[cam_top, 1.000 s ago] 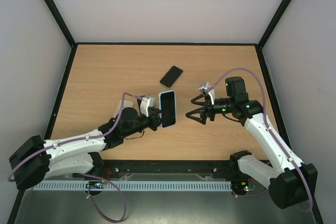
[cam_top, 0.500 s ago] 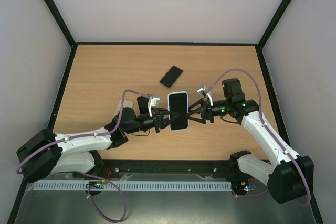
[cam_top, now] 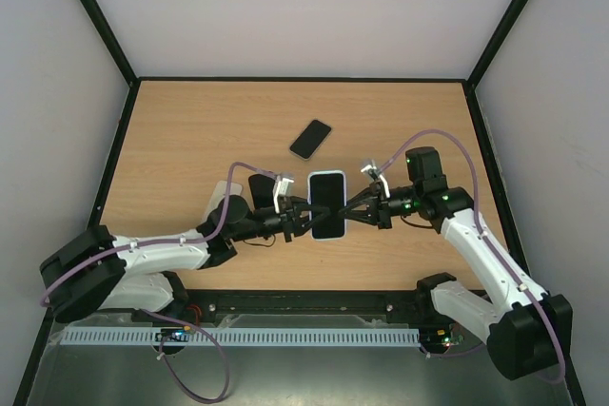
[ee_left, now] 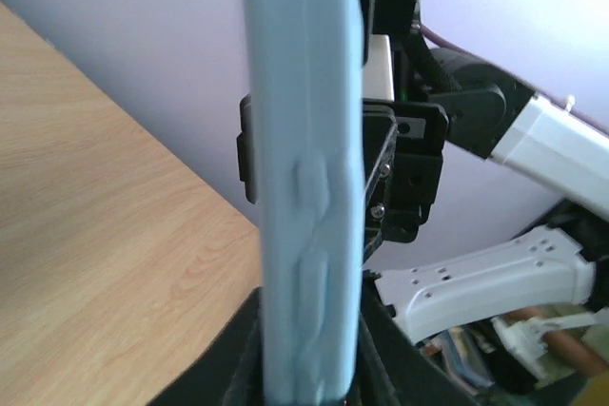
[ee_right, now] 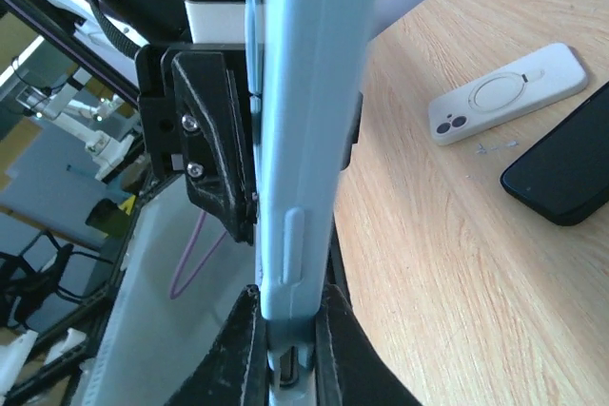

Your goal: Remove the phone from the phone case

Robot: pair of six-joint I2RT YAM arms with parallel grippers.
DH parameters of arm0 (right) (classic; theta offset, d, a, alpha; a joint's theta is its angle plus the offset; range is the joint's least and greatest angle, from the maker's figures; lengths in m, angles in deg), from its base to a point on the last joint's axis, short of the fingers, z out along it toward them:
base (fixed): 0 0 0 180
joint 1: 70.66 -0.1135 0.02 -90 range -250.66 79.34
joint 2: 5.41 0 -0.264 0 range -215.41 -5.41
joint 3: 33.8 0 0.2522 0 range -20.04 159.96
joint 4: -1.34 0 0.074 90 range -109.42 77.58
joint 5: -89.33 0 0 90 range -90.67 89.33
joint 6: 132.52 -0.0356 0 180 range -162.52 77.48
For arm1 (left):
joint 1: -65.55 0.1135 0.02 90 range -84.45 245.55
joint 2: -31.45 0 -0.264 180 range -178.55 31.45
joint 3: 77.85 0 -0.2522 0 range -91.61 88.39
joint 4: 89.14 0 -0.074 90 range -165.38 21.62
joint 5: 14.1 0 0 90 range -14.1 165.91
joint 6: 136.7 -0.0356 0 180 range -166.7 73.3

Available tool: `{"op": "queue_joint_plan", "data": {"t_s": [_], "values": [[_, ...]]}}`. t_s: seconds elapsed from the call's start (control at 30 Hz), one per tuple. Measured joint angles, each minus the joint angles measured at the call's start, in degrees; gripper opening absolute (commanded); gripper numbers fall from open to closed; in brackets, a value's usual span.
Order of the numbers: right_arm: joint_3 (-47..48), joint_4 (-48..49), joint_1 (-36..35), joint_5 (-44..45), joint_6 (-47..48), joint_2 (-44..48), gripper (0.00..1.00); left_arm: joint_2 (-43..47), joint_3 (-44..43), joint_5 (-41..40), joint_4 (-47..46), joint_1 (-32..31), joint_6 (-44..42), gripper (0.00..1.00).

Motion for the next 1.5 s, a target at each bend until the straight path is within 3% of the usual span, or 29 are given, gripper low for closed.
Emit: {"op": "queue_joint_plan", "data": {"t_s": [0.1,0.23,0.6,0.9,0.97,1.1,1.17,1.33,1.5], "values": [[-0.3,0.0,-0.1,0.0,-0.8,0.9,0.02,-0.2,-0.1,-0.1,-0.5,0.0,-0.5,0.47],[-0.4,-0.3,-0.1,0.9,-0.7,1.9,0.02,0.8,-0.1,-0.4,1.5,0.6,-1.5,0.5],[2.2,-10.2,-0.2,5.9,8.4,0.3,0.02,5.3,-3.2,0.8,12.9,3.6,-7.0,0.32],[2.4,-12.4,-0.3,7.0,10.8,0.0,0.02,2.1,-6.9,6.2,14.8,4.2,-8.0,0.06],[2.4,-12.5,-0.3,6.7,11.0,0.0,0.1,2.2,-6.9,7.4,14.5,4.2,-8.3,0.04],[2.7,-12.6,-0.5,6.3,10.5,-0.3,0.44,3.1,-6.9,8.5,16.2,4.8,-8.4,0.03],[3.7,-12.4,-0.5,6.0,11.2,-0.3,0.55,3.9,-6.9,9.3,18.5,5.2,-8.4,0.03],[6.7,-13.2,-3.3,7.8,14.6,-0.3,0.67,8.0,-7.0,10.6,24.3,6.2,-8.2,0.03],[8.4,-14.9,-10.8,12.6,19.6,-0.3,0.69,13.5,-7.3,8.9,27.8,6.9,-6.9,0.02]]}}
